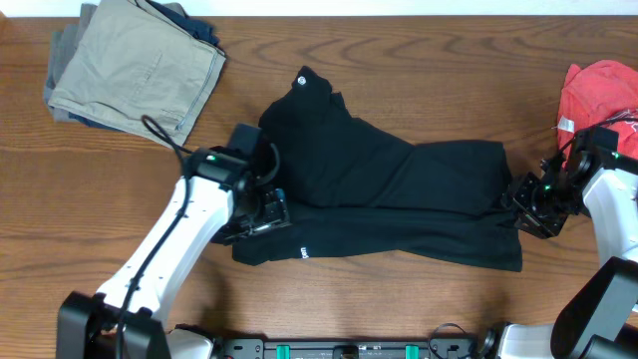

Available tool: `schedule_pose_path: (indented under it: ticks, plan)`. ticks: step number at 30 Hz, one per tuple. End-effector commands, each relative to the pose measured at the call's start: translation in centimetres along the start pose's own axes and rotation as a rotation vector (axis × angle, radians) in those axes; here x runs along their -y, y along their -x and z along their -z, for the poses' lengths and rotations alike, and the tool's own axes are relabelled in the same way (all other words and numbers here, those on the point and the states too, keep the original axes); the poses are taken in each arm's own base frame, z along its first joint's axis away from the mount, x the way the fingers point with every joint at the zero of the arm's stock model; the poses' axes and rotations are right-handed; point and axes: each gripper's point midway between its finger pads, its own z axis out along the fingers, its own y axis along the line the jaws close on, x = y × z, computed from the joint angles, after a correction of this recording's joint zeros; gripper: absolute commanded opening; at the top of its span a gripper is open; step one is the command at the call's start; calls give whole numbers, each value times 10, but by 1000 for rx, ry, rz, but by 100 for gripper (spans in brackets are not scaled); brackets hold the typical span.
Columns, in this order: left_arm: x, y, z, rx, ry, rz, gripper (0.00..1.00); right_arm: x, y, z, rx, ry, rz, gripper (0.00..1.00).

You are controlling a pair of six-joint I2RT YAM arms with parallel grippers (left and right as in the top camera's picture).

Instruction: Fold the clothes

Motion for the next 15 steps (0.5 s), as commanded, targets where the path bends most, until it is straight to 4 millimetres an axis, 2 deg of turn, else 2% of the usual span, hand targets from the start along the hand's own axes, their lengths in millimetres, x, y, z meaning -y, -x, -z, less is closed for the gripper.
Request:
schedule_pose_path:
  ticks: [1,15]
  plan:
    - [5,-6,-12,-35,24,111,79,-6,-9,-7,-35,20,27,59]
    - [16,8,-50,-56,47,344,80,-6,-9,-8,-32,6,67,60]
